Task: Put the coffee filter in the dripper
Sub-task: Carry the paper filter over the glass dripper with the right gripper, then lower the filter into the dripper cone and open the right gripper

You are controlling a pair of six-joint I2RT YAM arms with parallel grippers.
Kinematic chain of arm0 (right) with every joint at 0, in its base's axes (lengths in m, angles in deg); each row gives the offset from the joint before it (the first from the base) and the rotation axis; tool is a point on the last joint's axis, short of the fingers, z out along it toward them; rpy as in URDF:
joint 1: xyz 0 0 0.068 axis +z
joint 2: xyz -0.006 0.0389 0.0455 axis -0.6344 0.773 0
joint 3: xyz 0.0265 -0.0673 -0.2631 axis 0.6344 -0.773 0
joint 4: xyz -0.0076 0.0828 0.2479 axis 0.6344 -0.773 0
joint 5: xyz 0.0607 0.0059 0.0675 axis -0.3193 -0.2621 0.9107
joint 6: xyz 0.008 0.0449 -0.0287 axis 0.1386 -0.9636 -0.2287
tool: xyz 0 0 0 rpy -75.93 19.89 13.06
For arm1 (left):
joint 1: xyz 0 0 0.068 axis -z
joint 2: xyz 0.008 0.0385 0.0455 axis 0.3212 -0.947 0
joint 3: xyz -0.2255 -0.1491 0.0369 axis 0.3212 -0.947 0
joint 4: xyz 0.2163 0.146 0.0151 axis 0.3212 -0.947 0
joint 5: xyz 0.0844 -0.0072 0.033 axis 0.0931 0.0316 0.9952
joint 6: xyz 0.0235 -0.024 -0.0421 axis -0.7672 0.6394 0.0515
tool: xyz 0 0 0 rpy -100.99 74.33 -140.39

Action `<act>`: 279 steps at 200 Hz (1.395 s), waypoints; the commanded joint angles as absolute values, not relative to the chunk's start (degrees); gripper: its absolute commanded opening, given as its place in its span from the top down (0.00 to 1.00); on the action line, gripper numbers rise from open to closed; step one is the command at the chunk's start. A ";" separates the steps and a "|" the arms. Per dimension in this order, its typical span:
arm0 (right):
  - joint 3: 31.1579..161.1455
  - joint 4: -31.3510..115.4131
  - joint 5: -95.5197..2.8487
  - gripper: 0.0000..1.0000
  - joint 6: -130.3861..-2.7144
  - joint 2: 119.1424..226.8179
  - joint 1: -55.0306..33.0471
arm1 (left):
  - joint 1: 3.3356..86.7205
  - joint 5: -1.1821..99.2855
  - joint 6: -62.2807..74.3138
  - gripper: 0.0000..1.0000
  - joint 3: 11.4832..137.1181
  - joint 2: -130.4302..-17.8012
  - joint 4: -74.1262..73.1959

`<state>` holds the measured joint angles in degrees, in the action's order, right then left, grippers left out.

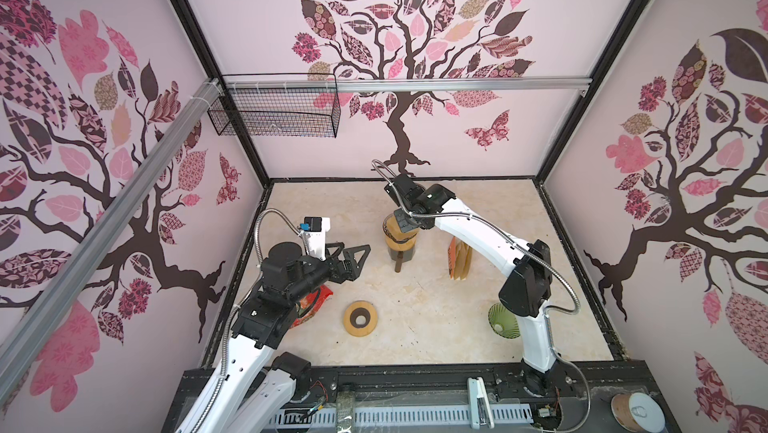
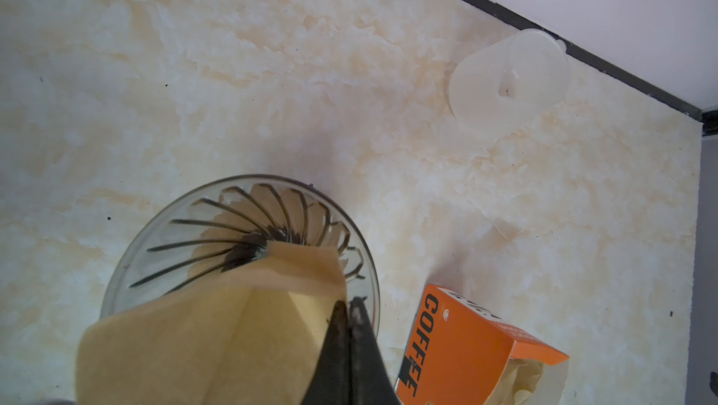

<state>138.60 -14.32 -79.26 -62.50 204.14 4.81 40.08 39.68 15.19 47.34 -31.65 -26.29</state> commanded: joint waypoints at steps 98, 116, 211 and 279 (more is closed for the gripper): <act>141.74 -15.08 -78.23 0.93 -61.94 206.94 5.22 | 39.64 38.99 14.47 0.03 46.24 -31.85 -25.55; 142.00 -14.70 -78.44 0.88 -61.93 206.48 5.23 | 39.52 39.00 14.54 0.03 46.27 -31.86 -25.55; 143.83 -15.04 -79.40 0.67 -61.40 206.36 5.23 | 38.86 39.09 14.55 0.03 46.19 -32.35 -25.52; 134.30 -5.77 -75.42 0.41 -62.76 196.56 2.94 | 37.98 40.19 14.60 0.03 46.25 -34.43 -25.96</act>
<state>138.58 -10.22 -78.67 -62.09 203.48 4.44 38.46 39.75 15.06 47.34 -33.77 -26.40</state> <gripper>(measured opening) 0.542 0.969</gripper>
